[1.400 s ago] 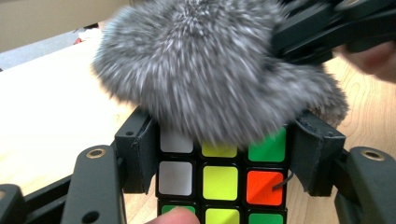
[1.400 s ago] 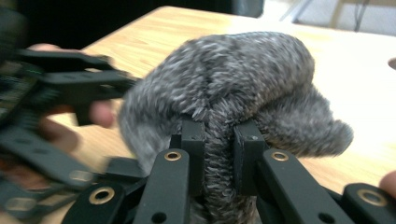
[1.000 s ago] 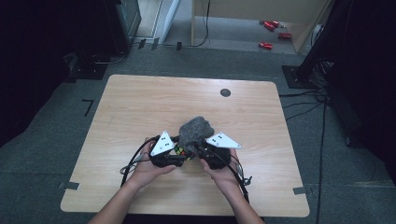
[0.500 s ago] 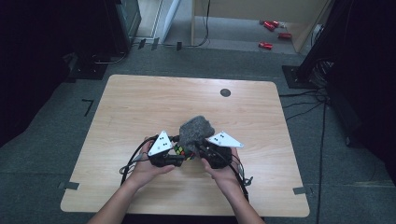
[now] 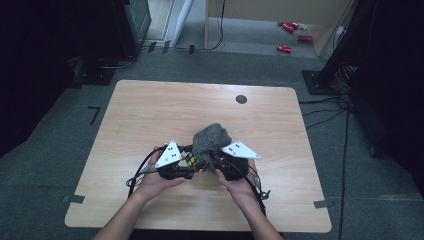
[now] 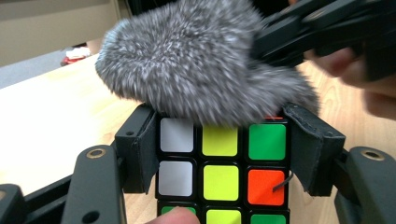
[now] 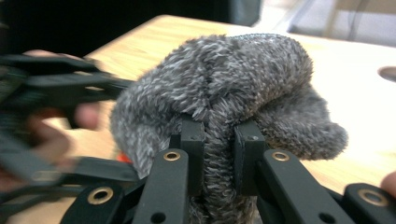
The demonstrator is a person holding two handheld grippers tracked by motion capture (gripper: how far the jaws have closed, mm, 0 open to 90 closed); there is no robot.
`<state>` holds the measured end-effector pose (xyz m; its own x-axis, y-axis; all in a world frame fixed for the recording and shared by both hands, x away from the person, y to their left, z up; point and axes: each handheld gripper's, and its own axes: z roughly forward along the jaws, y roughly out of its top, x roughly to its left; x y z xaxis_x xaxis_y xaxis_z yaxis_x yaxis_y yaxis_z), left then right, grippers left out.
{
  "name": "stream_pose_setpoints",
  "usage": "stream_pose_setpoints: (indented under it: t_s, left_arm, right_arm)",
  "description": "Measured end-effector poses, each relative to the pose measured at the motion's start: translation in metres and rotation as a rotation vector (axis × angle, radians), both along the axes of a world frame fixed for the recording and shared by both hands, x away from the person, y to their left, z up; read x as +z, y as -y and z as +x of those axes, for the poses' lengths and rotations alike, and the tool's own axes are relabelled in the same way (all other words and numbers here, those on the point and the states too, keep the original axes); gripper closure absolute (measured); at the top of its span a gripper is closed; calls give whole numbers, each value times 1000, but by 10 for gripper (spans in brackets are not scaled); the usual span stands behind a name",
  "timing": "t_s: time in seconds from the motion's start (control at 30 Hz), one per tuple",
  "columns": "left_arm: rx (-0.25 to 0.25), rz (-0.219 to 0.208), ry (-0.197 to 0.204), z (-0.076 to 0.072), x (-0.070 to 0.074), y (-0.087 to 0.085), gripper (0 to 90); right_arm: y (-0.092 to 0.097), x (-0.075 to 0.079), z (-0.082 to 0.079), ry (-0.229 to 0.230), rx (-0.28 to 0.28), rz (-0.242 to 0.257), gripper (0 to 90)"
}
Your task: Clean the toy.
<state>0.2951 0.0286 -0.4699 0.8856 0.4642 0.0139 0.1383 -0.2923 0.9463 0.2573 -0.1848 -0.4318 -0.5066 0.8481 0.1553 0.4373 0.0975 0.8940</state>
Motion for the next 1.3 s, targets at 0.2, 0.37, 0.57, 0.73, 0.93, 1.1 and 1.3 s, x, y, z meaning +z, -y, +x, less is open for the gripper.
stream_pose_setpoints:
  t_s: [0.2,0.37,0.57,0.73,0.93,1.1,1.3]
  left_arm:
    - [-5,-40,3,0,4,-6,358]
    - [-7,-85,-14,2,6,-12,358]
    - [-19,-69,14,-2,5,-9,358]
    - [-2,-116,1,2,8,-18,358]
    - [19,-276,-47,10,16,-38,358]
    - [5,-312,-50,8,18,-37,358]
    - [6,-297,-54,8,17,-37,358]
  right_arm:
    - [-3,6,-2,19,7,3,788]
    - [11,-4,8,-32,-45,8,787]
    - [0,9,-3,14,24,34,785]
    - [9,1,5,-3,-43,2,787]
    - [19,-14,11,-45,-23,76,786]
    - [0,-20,8,-45,51,43,786]
    - [-5,-26,9,-86,85,44,787]
